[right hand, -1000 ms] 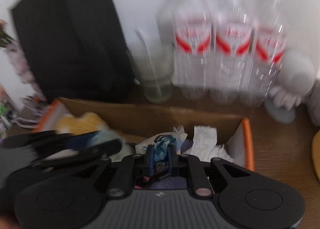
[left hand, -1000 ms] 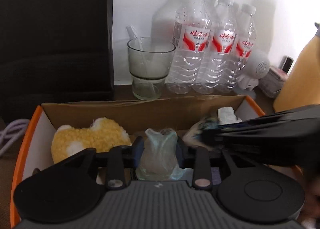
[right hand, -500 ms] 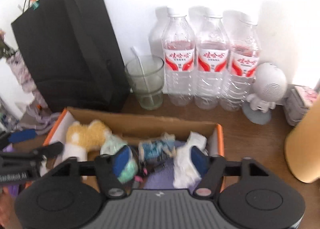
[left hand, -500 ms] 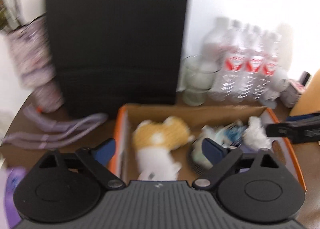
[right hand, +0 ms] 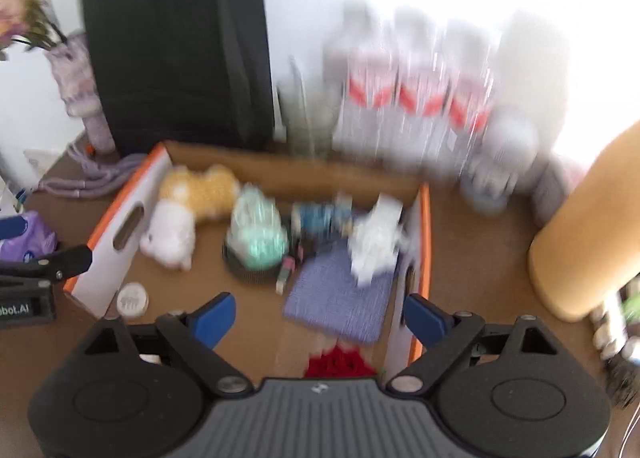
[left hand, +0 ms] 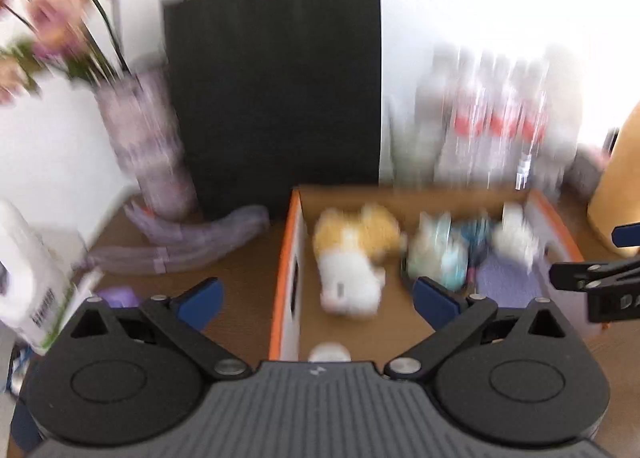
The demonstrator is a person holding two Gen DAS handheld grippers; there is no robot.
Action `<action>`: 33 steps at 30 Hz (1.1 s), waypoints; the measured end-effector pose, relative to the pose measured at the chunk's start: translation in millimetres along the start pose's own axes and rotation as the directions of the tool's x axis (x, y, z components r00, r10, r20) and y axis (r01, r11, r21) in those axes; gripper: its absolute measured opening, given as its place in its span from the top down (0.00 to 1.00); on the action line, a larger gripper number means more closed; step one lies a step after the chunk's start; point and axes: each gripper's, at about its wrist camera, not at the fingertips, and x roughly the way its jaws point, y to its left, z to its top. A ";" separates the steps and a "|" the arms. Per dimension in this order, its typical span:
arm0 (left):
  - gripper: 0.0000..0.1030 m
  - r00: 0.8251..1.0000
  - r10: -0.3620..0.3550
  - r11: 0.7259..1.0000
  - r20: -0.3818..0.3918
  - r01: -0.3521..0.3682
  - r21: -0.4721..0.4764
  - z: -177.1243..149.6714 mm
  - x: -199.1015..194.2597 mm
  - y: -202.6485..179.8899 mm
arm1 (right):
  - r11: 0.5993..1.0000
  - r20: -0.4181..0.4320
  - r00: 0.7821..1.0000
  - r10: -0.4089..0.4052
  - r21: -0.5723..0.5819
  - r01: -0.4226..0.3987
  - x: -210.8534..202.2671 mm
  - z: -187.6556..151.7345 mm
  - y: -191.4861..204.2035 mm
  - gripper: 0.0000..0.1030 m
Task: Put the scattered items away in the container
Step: 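Move both tools back from the box toward the remaining items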
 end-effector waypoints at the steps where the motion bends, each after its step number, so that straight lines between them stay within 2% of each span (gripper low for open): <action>1: 0.00 0.995 -0.008 1.000 0.103 0.008 -0.005 -9.0 -12.2 0.6 | 1.000 0.115 0.993 -0.026 -0.005 0.027 -11.9 -9.0 4.0 0.11; 2: 0.00 0.980 -0.020 1.000 0.196 0.021 -0.006 -19.0 -22.3 0.6 | 0.999 0.229 0.972 -0.042 -0.010 0.045 -21.3 -19.6 6.9 0.11; 3: 0.00 0.967 -0.034 0.999 0.254 0.035 -0.001 -27.5 -28.5 0.1 | 0.998 0.327 0.944 -0.040 -0.023 0.051 -28.2 -30.9 9.8 0.09; 4: 0.00 0.960 -0.040 0.999 0.278 0.040 0.004 -33.6 -31.5 -1.0 | 0.998 0.397 0.917 -0.028 -0.040 0.047 -32.3 -40.9 12.0 0.08; 5: 0.00 0.959 -0.041 0.999 0.281 0.041 0.005 -37.4 -32.5 -1.7 | 0.998 0.435 0.900 -0.015 -0.050 0.041 -33.7 -48.1 13.1 0.08; 6: 0.00 0.958 -0.045 0.999 0.284 0.047 0.001 -40.2 -33.0 -1.5 | 0.998 0.448 0.894 -0.014 -0.045 0.039 -33.6 -52.4 13.0 0.08; 13: 0.00 0.965 -0.046 0.999 0.259 0.052 -0.016 -44.8 -31.9 3.8 | 1.000 0.442 0.897 -0.008 0.012 0.003 -33.4 -58.7 9.8 0.08; 16: 0.00 0.967 -0.043 0.999 0.252 0.045 -0.001 -55.1 -43.6 5.5 | 1.000 0.459 0.888 -0.025 0.026 0.015 -43.2 -68.5 13.9 0.08; 18: 0.00 0.964 -0.050 0.999 0.260 0.046 0.023 -69.7 -57.4 5.1 | 0.999 0.475 0.880 -0.010 0.046 -0.013 -59.5 -84.7 14.5 0.08; 21: 0.00 0.966 -0.086 0.996 0.243 0.077 0.048 -99.8 -80.8 4.5 | 0.996 0.478 0.878 0.029 0.062 -0.067 -79.8 -122.7 17.7 0.07; 26: 0.00 0.957 -0.130 0.989 0.259 0.107 0.103 -171.6 -136.5 -4.6 | 0.996 0.417 0.907 0.061 0.037 -0.084 -101.3 -204.9 33.6 0.07; 29: 0.00 0.963 -0.126 0.992 0.238 0.121 0.039 -217.2 -162.9 -3.1 | 0.996 0.395 0.916 0.064 0.033 -0.084 -120.1 -252.7 42.1 0.07; 31: 0.00 0.970 -0.156 0.986 0.184 0.163 -0.020 -240.2 -171.8 -0.9 | 0.990 0.358 0.931 0.070 0.088 -0.108 -128.8 -281.4 42.3 0.05; 33: 0.00 0.974 -0.185 0.981 0.133 0.192 -0.036 -255.3 -175.8 1.0 | 0.980 0.311 0.947 0.082 0.146 -0.133 -132.4 -301.9 39.4 0.05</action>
